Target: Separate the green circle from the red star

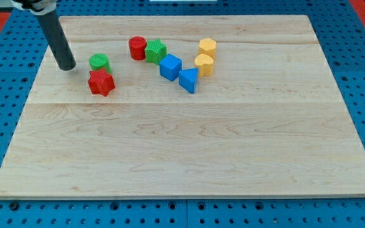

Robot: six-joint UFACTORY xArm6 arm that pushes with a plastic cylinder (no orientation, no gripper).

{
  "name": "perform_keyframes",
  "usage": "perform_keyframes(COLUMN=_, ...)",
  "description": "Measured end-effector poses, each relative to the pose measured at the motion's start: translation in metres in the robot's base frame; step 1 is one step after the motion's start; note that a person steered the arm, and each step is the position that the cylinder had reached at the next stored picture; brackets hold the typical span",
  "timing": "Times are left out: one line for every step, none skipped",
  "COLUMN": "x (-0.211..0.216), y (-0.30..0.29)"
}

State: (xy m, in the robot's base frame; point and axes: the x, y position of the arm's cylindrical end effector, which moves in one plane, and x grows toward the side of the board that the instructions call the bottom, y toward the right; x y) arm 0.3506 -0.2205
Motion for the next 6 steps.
perform_keyframes(x=0.000, y=0.036)
perform_keyframes(x=0.001, y=0.057)
perform_keyframes(x=0.001, y=0.059)
perform_keyframes(x=0.001, y=0.065)
perform_keyframes(x=0.001, y=0.076)
perform_keyframes(x=0.002, y=0.065)
